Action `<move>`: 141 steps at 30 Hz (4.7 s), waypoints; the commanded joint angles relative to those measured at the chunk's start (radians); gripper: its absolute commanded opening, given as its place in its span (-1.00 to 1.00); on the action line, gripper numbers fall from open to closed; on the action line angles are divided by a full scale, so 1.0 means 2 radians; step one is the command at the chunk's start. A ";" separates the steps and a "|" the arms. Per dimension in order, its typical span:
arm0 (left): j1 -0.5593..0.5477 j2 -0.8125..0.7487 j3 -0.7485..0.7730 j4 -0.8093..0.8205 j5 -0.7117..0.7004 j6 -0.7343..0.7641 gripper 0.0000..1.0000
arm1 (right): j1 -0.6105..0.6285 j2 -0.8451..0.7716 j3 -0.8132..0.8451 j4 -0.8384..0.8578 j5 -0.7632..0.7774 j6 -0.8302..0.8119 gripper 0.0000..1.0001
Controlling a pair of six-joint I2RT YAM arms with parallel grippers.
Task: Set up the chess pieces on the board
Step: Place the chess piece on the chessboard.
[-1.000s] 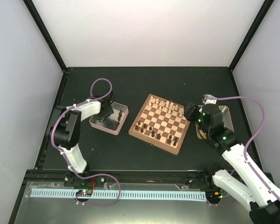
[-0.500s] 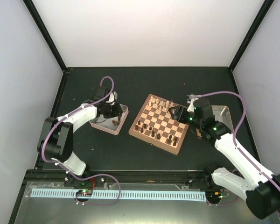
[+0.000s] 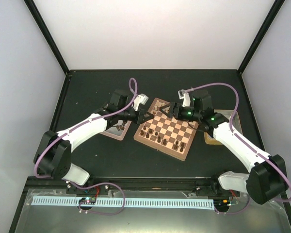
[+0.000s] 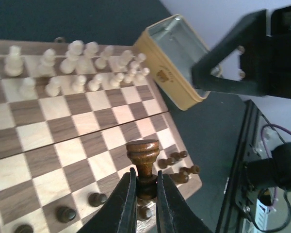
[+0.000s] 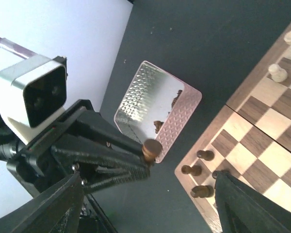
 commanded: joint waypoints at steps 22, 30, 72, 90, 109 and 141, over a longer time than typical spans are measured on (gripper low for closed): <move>-0.019 0.004 0.032 0.066 0.106 0.038 -0.97 | 0.003 0.058 -0.011 0.115 -0.123 0.112 -0.46; -0.018 0.004 0.039 0.073 0.109 0.030 -0.97 | 0.003 0.038 -0.030 0.139 -0.133 0.145 -0.80; -0.072 -0.004 -0.077 0.389 -0.028 -0.229 -0.55 | 0.003 -0.032 -0.154 0.337 -0.023 0.424 -0.93; -0.085 0.000 -0.103 0.401 -0.028 -0.230 -0.64 | 0.003 -0.043 -0.169 0.357 0.005 0.438 -0.93; -0.087 0.010 -0.097 0.411 -0.018 -0.233 -0.58 | 0.003 -0.048 -0.158 0.317 0.013 0.409 -0.92; -0.113 0.122 0.206 -0.408 -0.213 0.038 -0.97 | -0.006 -0.125 -0.078 -0.067 0.299 0.098 0.31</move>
